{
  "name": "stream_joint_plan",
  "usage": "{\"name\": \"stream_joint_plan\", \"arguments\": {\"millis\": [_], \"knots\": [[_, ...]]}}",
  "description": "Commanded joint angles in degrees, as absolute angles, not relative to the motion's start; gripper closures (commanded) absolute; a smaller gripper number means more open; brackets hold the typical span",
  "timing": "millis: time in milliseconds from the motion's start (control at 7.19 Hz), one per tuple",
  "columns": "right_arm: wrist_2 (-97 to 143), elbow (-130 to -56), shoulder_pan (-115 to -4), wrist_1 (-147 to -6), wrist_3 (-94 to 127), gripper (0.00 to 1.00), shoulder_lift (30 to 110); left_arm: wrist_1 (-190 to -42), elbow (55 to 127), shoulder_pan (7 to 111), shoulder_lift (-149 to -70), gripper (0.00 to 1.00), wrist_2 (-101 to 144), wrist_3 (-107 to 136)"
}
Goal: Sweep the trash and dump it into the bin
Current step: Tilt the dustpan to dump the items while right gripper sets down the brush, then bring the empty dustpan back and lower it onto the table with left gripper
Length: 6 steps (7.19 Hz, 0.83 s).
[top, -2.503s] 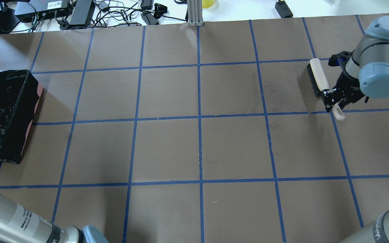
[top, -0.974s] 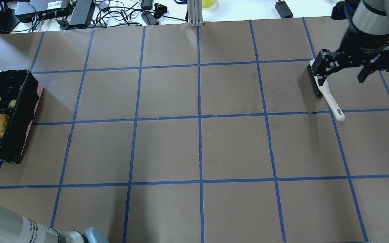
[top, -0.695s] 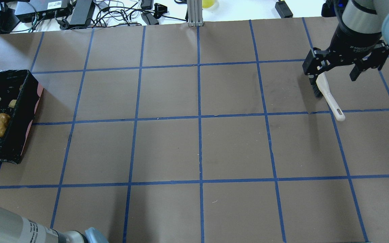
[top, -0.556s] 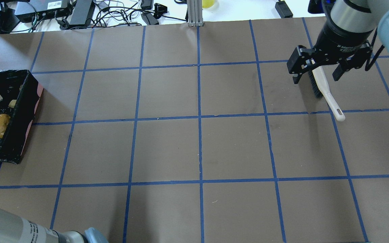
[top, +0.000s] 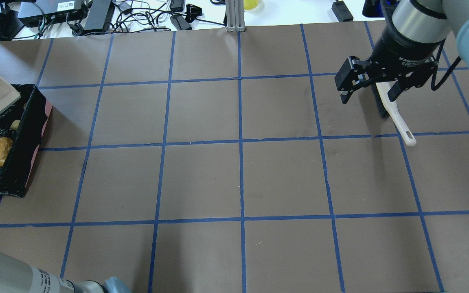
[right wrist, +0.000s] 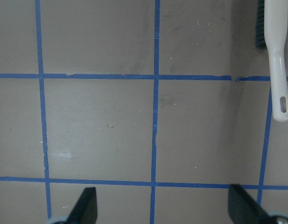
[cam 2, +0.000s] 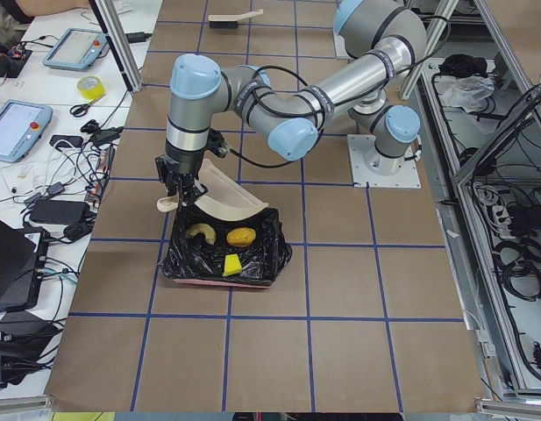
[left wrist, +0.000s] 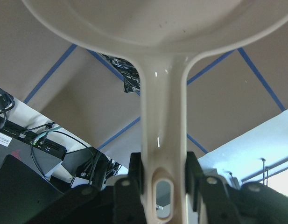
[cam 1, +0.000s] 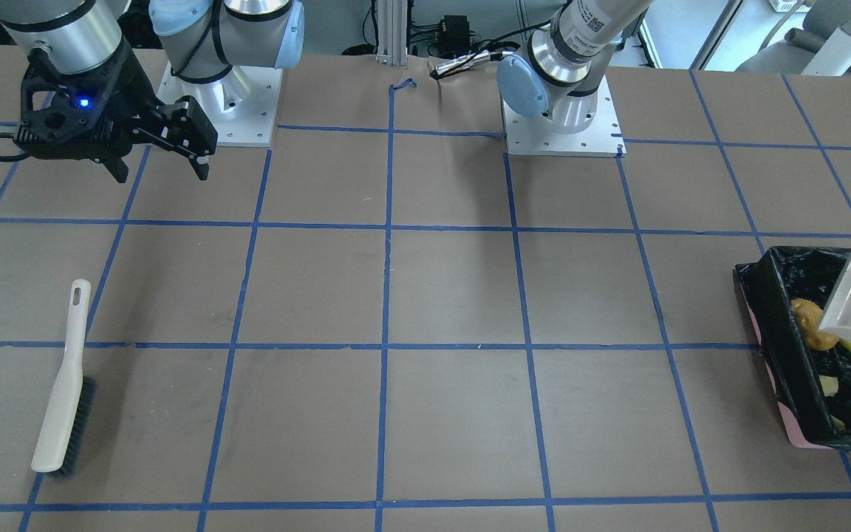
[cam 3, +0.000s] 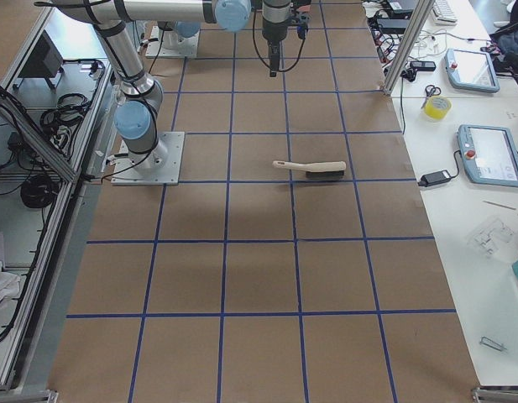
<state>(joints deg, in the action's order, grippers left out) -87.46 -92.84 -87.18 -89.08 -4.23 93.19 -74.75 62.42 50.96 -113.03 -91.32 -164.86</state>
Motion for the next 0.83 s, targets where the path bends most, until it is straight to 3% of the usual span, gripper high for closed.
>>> {"name": "stream_joint_plan", "arguments": {"millis": [0, 417, 695], "knots": [[-87.54, -93.34, -87.27, -89.12, -4.22, 0.00, 93.25, -80.58, 61.43, 56.05, -113.55, 1.00, -91.23, -149.74], [-89.30, -93.43, -87.28, -89.03, -4.39, 0.00, 93.69, -82.70, 62.92, 65.53, -115.39, 1.00, -90.79, -130.66], [-89.38, -93.51, -87.19, -89.03, -4.22, 0.00, 93.60, -78.95, 69.48, 69.33, -116.01, 1.00, -90.79, -119.58]]}}
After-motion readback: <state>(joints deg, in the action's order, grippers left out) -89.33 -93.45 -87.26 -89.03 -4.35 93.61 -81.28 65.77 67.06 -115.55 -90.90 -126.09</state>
